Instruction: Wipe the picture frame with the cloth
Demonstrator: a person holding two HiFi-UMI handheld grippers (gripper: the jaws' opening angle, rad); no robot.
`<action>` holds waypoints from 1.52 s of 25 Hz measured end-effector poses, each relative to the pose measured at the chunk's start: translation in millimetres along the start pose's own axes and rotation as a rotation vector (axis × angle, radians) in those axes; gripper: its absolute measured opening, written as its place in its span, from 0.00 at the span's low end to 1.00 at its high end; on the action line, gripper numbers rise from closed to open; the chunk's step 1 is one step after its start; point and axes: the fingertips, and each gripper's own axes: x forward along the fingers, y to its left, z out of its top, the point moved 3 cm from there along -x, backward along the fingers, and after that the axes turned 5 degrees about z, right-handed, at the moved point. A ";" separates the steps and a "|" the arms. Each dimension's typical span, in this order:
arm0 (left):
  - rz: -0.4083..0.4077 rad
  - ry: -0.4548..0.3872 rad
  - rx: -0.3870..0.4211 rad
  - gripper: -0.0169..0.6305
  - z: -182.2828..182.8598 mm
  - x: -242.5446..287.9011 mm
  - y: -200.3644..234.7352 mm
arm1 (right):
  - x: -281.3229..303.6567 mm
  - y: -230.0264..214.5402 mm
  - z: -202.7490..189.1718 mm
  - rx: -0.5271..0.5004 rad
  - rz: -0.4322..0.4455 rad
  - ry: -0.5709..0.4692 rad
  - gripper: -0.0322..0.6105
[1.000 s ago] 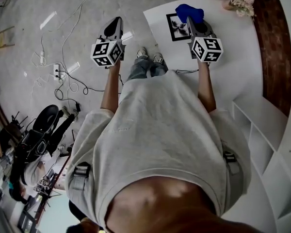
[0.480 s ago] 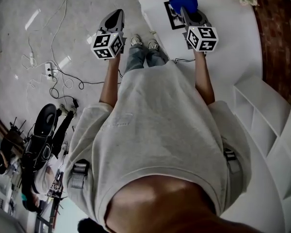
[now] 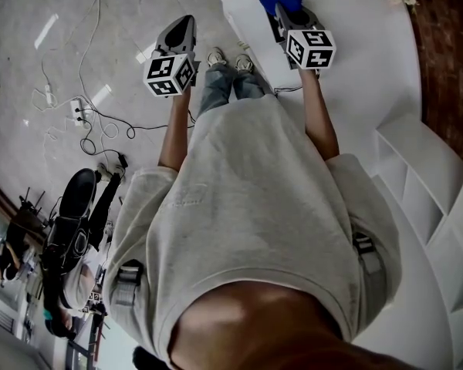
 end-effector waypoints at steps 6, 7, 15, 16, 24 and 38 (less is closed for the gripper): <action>0.007 0.007 0.005 0.05 -0.5 -1.5 4.2 | 14.6 -6.8 -22.5 0.044 -0.007 0.041 0.14; 0.008 0.008 0.005 0.05 -0.2 -2.8 4.8 | 14.4 -9.0 -25.0 0.053 -0.011 0.044 0.14; 0.005 0.016 0.021 0.05 0.8 -3.1 2.8 | 9.3 -40.4 -31.6 0.113 -0.074 0.037 0.14; 0.002 0.016 0.024 0.05 1.4 -3.0 1.5 | 8.1 -44.1 -31.9 0.117 -0.080 0.037 0.14; -0.002 0.024 0.032 0.05 3.6 0.9 0.2 | 5.3 -70.8 -36.5 0.138 -0.123 0.054 0.14; -0.014 0.024 0.054 0.05 8.6 2.7 -5.4 | -19.1 -115.4 -42.3 0.167 -0.213 0.059 0.14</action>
